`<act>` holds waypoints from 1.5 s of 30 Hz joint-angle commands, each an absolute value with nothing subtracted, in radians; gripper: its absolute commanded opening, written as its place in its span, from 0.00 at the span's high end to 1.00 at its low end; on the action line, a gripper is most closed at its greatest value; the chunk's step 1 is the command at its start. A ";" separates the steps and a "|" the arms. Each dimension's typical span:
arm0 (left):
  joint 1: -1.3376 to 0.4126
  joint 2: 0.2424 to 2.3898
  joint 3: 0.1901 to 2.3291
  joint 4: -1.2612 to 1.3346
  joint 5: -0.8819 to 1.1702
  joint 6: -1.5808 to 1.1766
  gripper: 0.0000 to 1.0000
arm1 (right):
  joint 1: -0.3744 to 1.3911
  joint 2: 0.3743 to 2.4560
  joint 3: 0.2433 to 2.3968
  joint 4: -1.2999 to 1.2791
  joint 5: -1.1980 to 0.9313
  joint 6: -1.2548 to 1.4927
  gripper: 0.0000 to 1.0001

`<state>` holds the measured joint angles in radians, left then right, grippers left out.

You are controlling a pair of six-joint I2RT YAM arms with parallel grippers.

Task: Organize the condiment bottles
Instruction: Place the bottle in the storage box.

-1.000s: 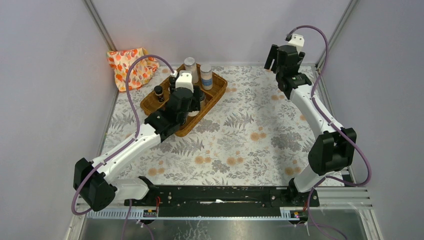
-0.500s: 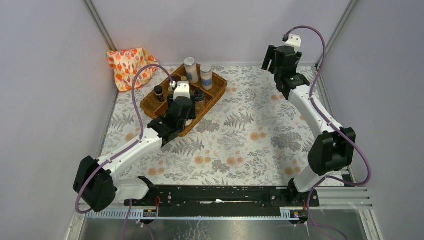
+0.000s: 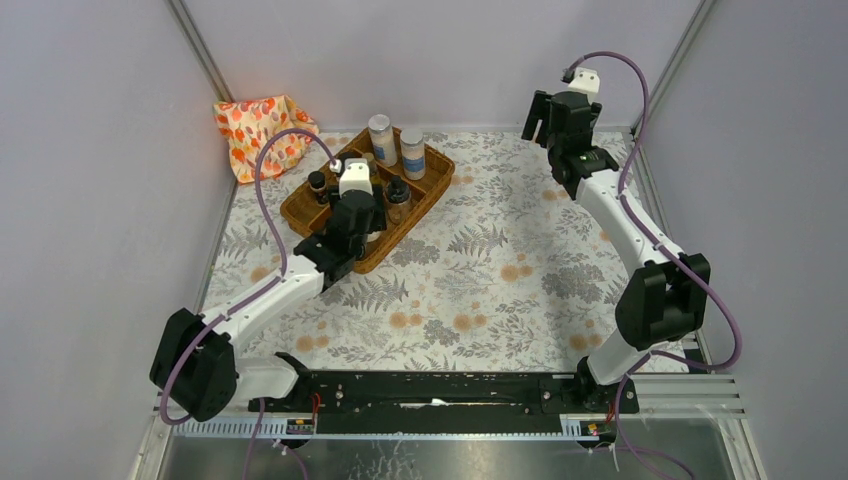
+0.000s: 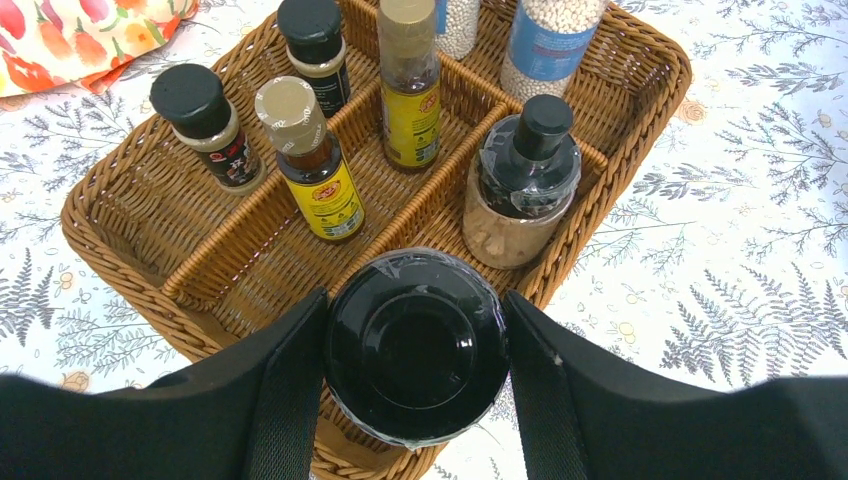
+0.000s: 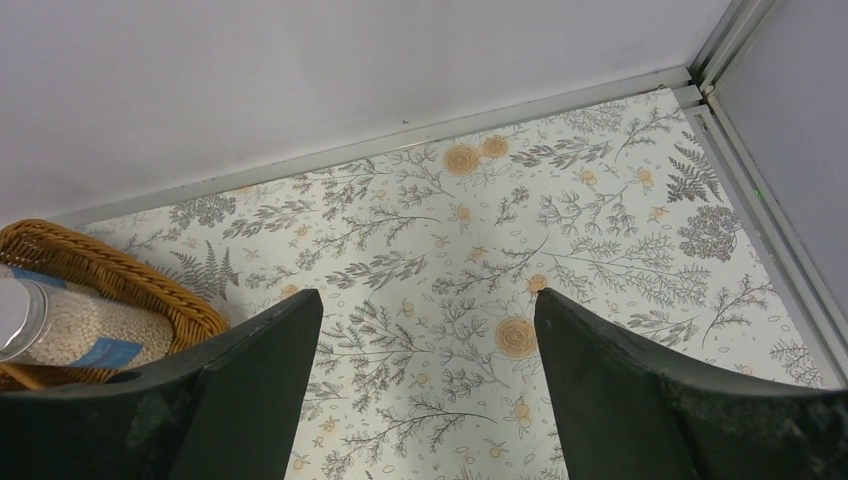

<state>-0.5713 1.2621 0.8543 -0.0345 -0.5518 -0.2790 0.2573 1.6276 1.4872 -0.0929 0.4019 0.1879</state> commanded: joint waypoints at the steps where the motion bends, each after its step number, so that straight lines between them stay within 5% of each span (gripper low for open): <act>1: -0.548 1.269 0.838 0.134 -0.543 -0.262 1.00 | 0.266 1.642 1.523 -0.051 0.399 0.175 0.15; 38: -0.479 1.445 0.692 0.468 -0.425 -0.268 1.00 | 0.267 1.671 1.527 -0.053 0.410 0.135 0.14; 40: -0.480 1.443 0.687 0.460 -0.429 -0.267 0.93 | 0.267 1.669 1.525 -0.054 0.411 0.136 0.14; 45: -0.480 1.429 0.671 0.459 -0.440 -0.261 0.48 | 0.267 1.665 1.522 -0.057 0.407 0.139 0.13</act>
